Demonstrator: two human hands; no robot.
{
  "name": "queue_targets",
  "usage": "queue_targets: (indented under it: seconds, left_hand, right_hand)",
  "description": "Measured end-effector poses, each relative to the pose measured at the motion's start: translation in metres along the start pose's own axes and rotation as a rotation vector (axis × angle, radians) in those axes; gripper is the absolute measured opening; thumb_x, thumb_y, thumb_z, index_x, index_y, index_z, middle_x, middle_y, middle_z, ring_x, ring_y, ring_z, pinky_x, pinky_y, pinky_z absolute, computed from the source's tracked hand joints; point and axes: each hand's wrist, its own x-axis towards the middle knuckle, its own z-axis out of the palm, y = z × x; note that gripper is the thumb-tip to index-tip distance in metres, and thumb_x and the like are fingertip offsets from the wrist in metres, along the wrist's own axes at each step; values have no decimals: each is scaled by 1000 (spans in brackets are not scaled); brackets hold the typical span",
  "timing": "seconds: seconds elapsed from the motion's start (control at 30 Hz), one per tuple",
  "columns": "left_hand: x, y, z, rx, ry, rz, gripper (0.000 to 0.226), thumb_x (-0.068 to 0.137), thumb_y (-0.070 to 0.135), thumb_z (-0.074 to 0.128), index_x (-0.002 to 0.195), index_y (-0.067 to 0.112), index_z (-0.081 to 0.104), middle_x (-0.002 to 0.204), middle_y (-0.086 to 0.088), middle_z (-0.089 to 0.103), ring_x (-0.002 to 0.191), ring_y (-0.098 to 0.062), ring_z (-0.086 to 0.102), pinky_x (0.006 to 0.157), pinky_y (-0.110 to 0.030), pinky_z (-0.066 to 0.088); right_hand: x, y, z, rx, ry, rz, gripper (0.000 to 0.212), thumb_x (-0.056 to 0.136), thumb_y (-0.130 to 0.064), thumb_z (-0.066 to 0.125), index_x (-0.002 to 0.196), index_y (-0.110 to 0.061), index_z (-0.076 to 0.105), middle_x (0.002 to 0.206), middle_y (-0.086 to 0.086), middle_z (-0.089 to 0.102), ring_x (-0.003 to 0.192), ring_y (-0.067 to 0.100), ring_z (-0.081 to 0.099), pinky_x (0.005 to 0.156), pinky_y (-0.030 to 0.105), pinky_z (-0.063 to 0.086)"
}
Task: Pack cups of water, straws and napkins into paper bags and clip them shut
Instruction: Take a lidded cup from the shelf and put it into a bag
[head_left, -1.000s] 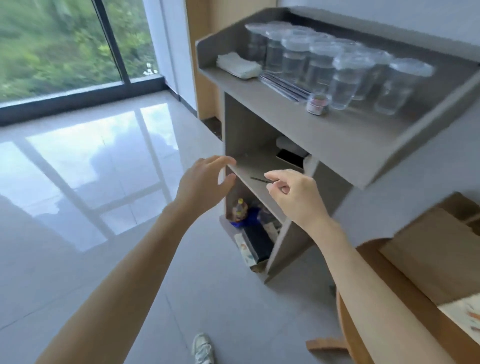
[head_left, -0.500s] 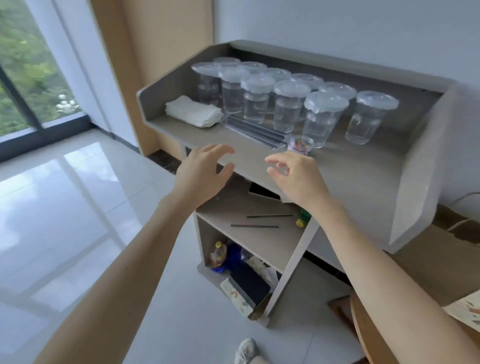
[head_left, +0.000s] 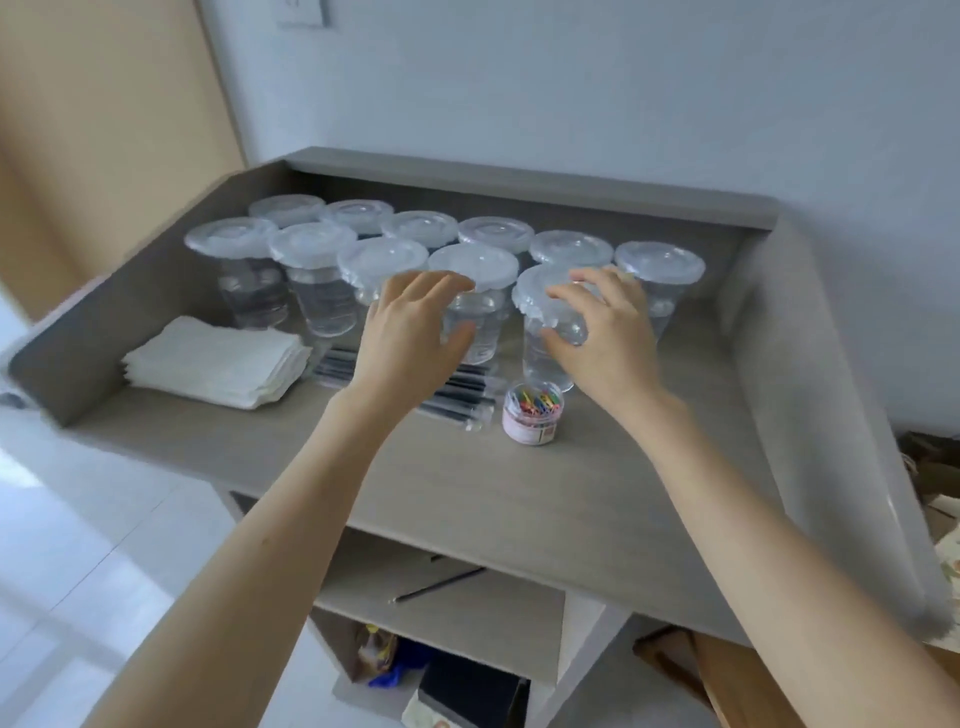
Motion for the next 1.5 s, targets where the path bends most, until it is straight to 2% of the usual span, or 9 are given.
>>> queue_targets:
  seconds: [0.1, 0.23, 0.47, 0.63, 0.9, 1.07, 1.23, 1.4, 1.5]
  left_hand:
    - [21, -6, 15, -37, -23, 50, 43, 85, 23, 60, 126, 12, 54, 131, -5, 54, 127, -34, 37, 97, -52, 38]
    - [36, -15, 32, -46, -69, 51, 48, 88, 27, 59, 133, 16, 46, 140, 0, 45, 137, -31, 20, 102, -50, 27]
    - [38, -34, 39, -141, -99, 112, 44, 87, 30, 58, 128, 15, 51, 134, -1, 51, 135, -32, 24, 100, -53, 32]
    - [37, -31, 41, -283, -93, 199, 50, 81, 44, 40, 119, 16, 58, 121, 1, 60, 128, -32, 32, 92, -50, 39]
    - [21, -6, 40, -475, -258, 269, 46, 80, 39, 48, 119, 17, 60, 115, -1, 62, 115, -28, 46, 88, -42, 44]
    - [-8, 26, 24, -491, -303, 322, 44, 79, 33, 51, 120, 18, 60, 118, 0, 62, 113, -30, 48, 87, -35, 41]
    - [-66, 67, -2, -475, -281, 373, 36, 86, 25, 63, 121, 17, 59, 115, -2, 62, 108, -30, 50, 83, -36, 42]
    - [-152, 107, -24, -454, -262, 360, 50, 80, 47, 42, 120, 21, 58, 114, 2, 62, 104, -28, 52, 81, -34, 43]
    - [-197, 142, -23, -449, -327, 366, 38, 86, 32, 56, 122, 20, 57, 113, -1, 63, 102, -31, 51, 79, -32, 39]
  right_hand:
    - [14, 9, 10, -104, -94, 131, 51, 77, -36, 71, 123, -17, 59, 140, 6, 42, 128, 41, 27, 108, 45, 26]
    - [28, 13, 18, -41, -180, 252, 65, 77, -41, 71, 134, -22, 48, 144, -2, 34, 129, 22, 36, 101, 28, 29]
    - [23, 8, 30, 33, 7, 312, 60, 70, -32, 79, 125, -21, 59, 136, -3, 47, 120, 13, 49, 96, 22, 37]
    - [1, 4, 16, -53, 182, 404, 58, 63, -30, 84, 117, -21, 65, 132, -4, 52, 116, 9, 51, 92, 12, 33]
    - [-50, -23, -36, -215, 278, 537, 56, 62, -29, 83, 115, -21, 66, 133, -5, 52, 116, 8, 52, 91, 13, 36]
    - [-92, -52, -68, -208, 342, 520, 55, 62, -30, 82, 114, -20, 67, 130, -2, 55, 114, 7, 52, 92, 18, 40]
    - [-149, -78, -107, -152, 323, 465, 56, 63, -37, 74, 115, -17, 66, 129, 0, 56, 116, 3, 46, 92, 6, 34]
    - [-236, -99, -160, -102, 262, 459, 57, 64, -41, 71, 117, -21, 64, 132, -7, 53, 118, 1, 47, 94, 10, 37]
    - [-295, -100, -186, -140, 239, 476, 56, 64, -40, 72, 114, -17, 66, 129, -3, 55, 116, 3, 47, 92, 13, 39]
